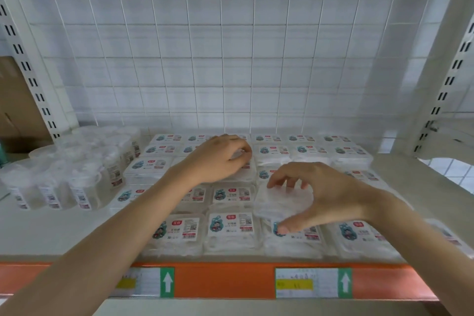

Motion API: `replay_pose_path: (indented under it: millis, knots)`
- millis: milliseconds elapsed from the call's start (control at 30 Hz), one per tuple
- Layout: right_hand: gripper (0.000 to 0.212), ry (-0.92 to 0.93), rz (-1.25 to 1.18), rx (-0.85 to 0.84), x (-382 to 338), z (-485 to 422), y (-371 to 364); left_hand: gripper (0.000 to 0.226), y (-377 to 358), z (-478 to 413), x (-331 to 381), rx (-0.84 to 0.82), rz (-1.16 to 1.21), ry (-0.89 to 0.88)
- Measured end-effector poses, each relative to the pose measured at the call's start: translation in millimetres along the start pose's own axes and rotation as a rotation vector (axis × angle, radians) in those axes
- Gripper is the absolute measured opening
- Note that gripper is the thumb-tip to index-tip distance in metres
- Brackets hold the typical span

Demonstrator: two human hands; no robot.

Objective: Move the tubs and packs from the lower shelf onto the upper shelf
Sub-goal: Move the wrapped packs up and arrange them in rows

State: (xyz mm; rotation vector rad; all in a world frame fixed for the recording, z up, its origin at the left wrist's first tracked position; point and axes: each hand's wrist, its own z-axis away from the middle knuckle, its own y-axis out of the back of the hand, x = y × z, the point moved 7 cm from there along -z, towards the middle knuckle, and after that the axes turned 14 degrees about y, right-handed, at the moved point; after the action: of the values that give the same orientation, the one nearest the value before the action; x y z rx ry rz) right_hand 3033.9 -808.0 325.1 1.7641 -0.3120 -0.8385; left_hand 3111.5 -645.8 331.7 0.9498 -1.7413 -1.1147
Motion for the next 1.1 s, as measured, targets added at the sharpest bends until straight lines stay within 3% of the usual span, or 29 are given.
replay_pose_path:
  millis: [333,667,833,1000,1100]
  knots:
    - [0.049,0.025,-0.032,0.074,5,-10,6,0.031,-2,0,-4,0.003,0.034,0.001]
    - [0.052,0.089,0.012,0.268,20,-61,36,0.033,13,-3,-19,0.047,0.628,0.224]
    - [0.061,0.142,0.027,0.326,19,-82,33,0.028,13,-6,-25,0.002,0.741,0.282]
    - [0.070,0.108,-0.098,0.449,30,-80,32,0.019,16,-7,-32,-0.010,0.908,0.334]
    - [0.052,0.007,-0.281,0.631,48,-71,39,0.014,17,-8,-37,0.012,1.012,0.349]
